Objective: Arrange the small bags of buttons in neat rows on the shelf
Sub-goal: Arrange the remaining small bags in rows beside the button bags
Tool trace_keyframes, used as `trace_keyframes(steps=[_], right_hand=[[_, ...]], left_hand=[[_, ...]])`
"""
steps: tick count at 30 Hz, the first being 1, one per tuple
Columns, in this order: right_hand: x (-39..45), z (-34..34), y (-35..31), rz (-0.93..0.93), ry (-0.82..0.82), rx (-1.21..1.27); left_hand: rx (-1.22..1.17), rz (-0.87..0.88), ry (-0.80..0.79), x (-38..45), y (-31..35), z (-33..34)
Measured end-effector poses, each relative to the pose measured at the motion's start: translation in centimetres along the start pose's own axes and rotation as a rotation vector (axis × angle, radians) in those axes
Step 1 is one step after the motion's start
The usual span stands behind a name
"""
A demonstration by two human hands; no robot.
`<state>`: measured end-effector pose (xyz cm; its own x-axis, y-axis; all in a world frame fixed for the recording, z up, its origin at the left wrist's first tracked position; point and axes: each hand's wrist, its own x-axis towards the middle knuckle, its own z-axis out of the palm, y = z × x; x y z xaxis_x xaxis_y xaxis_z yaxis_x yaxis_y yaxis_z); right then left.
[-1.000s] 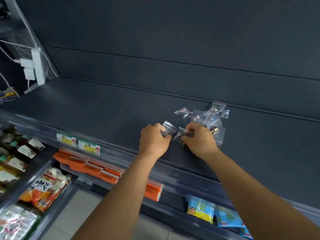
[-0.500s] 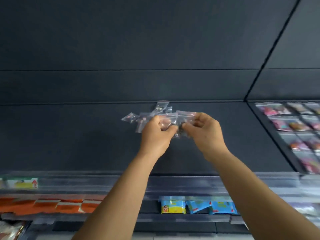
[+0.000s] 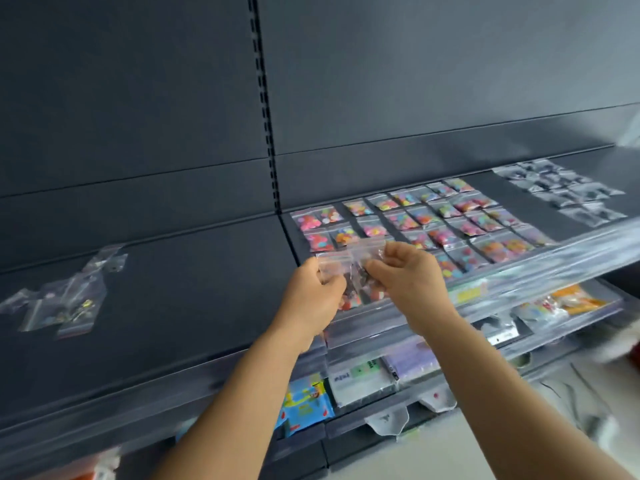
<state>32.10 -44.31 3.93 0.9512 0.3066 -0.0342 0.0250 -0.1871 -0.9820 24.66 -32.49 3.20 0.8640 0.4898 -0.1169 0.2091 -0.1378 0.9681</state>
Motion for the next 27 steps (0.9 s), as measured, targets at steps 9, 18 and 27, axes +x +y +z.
trace_keyframes(steps=[9, 18, 27], right_hand=[[1.5, -17.6, 2.3, -0.003, 0.162, -0.058], [5.0, -28.5, 4.1, 0.015, 0.363, -0.044], [15.2, -37.3, 5.5, 0.011, 0.427, -0.036]], left_hand=[[0.011, 0.041, -0.108, 0.5, 4.0, 17.1], [0.006, 0.138, -0.224, 4.9, 7.6, 29.5], [-0.009, 0.163, -0.283, 14.3, 10.8, 40.1]])
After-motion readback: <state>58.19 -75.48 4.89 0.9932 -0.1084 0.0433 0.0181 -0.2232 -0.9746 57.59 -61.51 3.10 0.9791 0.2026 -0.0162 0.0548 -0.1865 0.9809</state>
